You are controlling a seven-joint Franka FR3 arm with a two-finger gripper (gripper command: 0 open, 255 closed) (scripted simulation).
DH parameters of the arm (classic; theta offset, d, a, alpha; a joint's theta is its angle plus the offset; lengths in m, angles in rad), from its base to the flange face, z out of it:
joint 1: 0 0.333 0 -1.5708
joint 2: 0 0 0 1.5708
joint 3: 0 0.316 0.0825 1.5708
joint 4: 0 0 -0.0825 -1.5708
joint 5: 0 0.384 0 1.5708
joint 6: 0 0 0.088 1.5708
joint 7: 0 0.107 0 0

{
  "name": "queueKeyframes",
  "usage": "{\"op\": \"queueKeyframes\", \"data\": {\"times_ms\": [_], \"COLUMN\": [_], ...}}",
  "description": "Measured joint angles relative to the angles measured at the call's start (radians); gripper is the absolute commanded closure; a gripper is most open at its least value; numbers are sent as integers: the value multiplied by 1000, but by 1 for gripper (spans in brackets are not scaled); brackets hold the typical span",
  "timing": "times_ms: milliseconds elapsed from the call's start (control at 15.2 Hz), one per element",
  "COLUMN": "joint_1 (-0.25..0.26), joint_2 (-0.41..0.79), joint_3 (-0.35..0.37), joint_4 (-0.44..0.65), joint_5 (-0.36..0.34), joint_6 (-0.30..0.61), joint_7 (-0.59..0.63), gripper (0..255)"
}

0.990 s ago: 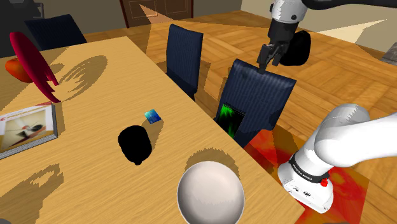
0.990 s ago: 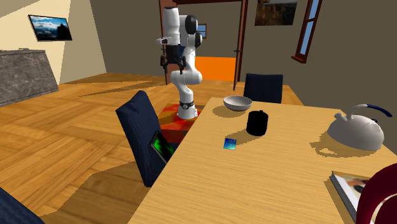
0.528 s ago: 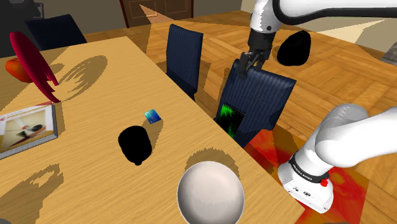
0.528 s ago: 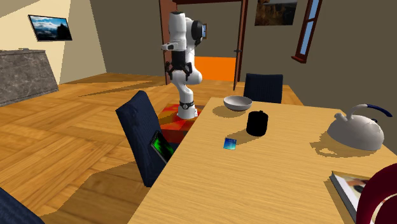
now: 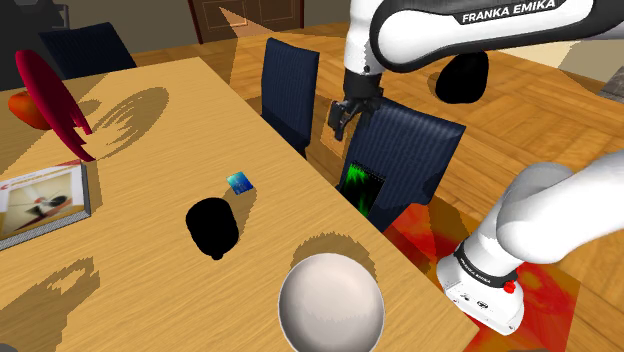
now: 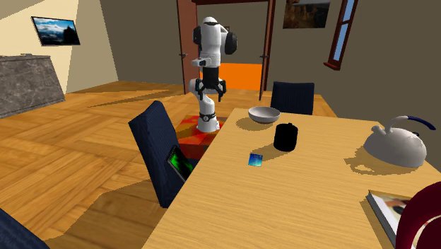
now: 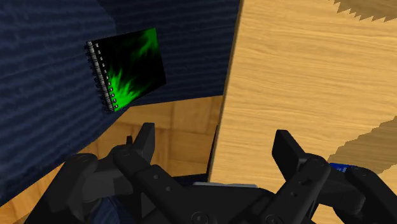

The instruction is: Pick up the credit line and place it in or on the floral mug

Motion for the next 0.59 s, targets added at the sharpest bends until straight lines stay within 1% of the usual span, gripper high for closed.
{"op": "queueKeyframes", "data": {"times_ms": [132,330,594], "joint_1": [0,5,5], "joint_2": [77,164,315], "joint_3": [28,70,118], "joint_4": [28,72,165], "joint_5": [-5,-16,-58], "joint_6": [57,109,175], "joint_7": [37,97,182], "gripper": [0,0,0]}}
